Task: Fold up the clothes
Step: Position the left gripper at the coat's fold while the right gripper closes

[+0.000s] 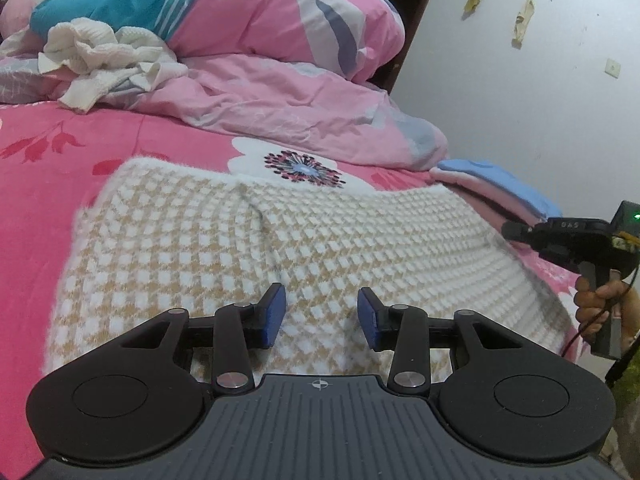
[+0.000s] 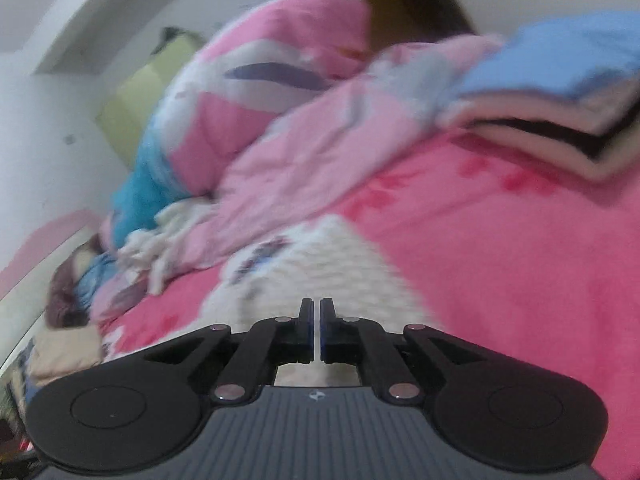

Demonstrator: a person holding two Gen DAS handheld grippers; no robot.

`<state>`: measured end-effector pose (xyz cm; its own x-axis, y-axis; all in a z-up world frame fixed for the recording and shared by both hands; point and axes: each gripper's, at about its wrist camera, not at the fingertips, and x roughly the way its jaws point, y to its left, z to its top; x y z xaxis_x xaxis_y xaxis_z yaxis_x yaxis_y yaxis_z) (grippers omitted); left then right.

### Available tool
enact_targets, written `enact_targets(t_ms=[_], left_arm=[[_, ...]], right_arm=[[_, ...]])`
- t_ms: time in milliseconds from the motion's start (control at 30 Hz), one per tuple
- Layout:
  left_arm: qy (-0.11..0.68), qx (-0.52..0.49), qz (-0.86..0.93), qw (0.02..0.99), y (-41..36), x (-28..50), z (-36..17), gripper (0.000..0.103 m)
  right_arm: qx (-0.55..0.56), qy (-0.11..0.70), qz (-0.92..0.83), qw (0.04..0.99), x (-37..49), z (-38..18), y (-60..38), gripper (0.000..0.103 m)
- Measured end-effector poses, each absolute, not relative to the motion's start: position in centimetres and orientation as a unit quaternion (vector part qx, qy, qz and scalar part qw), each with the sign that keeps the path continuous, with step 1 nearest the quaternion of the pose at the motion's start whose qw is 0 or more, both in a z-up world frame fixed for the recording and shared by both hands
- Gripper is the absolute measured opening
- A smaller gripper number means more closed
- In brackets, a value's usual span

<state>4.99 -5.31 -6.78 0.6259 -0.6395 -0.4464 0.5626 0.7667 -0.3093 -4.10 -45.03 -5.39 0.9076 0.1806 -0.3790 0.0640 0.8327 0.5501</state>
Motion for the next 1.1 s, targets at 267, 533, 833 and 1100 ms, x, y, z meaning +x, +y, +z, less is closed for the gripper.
enact_targets(t_ms=[267,533,833,1100], left_arm=[[0.283,-0.112,-0.302,0.903,-4.6,7.8,-7.2,0.039],[0.282,-0.132,-0.303,0.901,-4.2,8.2,-7.6,0.039],[0.269,-0.122,-0.302,0.906,-4.3,7.8,-8.0,0.039],[0.268,-0.141,-0.304,0.903,-3.9,7.9,-8.2,0.039]], right_arm=[[0.275,0.289,0.067,0.915,3.2,-6.1,-42.7,0.000],[0.282,0.277,0.067,0.916,3.9,-4.3,-44.0,0.004],[0.310,0.336,0.109,0.883,8.6,-6.1,-44.1,0.004],[0.315,0.309,0.108,0.891,6.8,-3.0,-42.4,0.012]])
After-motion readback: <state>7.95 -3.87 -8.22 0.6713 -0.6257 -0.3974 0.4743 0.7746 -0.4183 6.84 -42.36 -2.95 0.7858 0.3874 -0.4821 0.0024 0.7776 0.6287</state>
